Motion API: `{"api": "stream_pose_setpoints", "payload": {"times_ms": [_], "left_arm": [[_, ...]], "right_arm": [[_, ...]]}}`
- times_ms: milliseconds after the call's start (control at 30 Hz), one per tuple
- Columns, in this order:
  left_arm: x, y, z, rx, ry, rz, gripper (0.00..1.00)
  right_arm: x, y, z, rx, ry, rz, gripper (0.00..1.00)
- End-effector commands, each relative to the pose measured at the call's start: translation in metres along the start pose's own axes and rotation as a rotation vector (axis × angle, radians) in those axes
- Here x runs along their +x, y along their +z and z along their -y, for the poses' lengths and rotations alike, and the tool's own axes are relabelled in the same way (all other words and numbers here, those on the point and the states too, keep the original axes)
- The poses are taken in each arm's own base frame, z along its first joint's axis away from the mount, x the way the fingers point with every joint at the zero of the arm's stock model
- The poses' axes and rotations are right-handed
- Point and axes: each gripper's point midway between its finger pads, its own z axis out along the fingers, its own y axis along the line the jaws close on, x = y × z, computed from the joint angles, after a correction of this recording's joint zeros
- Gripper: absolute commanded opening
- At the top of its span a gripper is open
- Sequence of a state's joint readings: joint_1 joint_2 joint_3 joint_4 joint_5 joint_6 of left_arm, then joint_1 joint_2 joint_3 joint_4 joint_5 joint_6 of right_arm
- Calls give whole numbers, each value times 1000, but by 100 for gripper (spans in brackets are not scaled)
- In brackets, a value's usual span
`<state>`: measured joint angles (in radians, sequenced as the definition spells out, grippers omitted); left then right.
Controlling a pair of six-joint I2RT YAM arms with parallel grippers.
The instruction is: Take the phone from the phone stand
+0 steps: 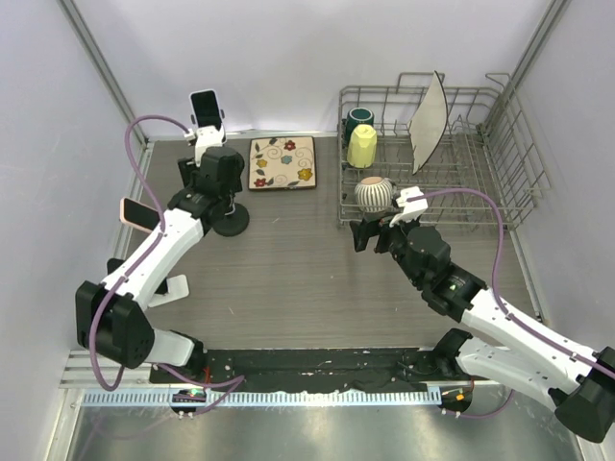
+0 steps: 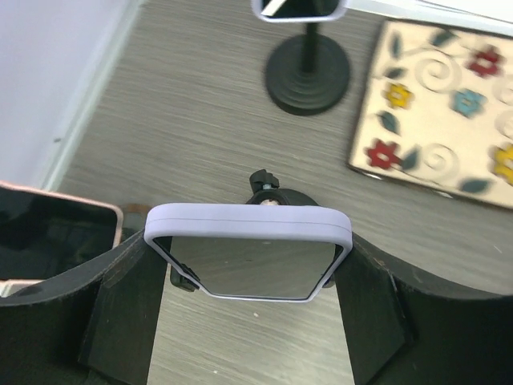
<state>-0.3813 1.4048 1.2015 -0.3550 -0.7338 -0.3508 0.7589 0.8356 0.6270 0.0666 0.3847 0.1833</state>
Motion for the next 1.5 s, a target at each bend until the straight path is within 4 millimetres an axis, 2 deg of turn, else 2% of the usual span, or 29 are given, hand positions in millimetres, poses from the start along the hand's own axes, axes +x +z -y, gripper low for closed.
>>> {"api": "stream_pose_setpoints", "payload": {"times_ms": [0,67,100,167,200,300,333,467,533,667,700,867,1000,1100,1133,1200,1233,1467], "left_arm": [[-49,-40,45,351,-74,100,43],[-57,-55,56,454,-64,115,38],[-56,-67,70,554,-51,106,37],[-59,-85,84,662,-15,118,34],[-57,-99,96,762,13,113,34],[-52,-129,118,945,110,133,31],[-45,-144,128,1040,142,128,31],[-29,-177,143,1237,250,144,25],[-17,-189,148,1305,301,148,24],[9,-221,154,1497,411,171,23],[18,-222,154,1513,427,164,23],[29,-241,145,1593,494,226,22],[46,-256,138,1675,559,275,22],[50,-262,136,1686,588,288,23],[52,-264,136,1693,598,286,23],[55,-265,137,1699,603,275,24],[56,-267,137,1705,604,269,25],[57,-271,137,1721,610,271,25]], "right_arm": [[-27,-5,-12,-61,35,76,97],[-28,-5,-16,-80,37,80,97],[-28,-6,-19,-102,36,78,97],[-30,-8,-23,-125,37,81,97],[-29,-9,-27,-148,37,80,97],[-31,-13,-34,-195,38,84,97],[-28,-15,-39,-230,33,77,97],[-22,-23,-55,-341,-14,67,97],[-16,-27,-59,-379,-25,65,97],[-3,-43,-82,-558,-72,68,97],[3,-45,-86,-593,-91,68,97],[16,-53,-98,-685,-100,31,99],[24,-55,-113,-778,-100,10,99],[20,-52,-122,-806,-79,-11,99],[25,-45,-121,-787,-67,-48,99],[23,-41,-125,-786,-57,-94,99],[31,-39,-128,-806,-63,-131,99],[45,-40,-140,-914,-147,-163,93]]}}
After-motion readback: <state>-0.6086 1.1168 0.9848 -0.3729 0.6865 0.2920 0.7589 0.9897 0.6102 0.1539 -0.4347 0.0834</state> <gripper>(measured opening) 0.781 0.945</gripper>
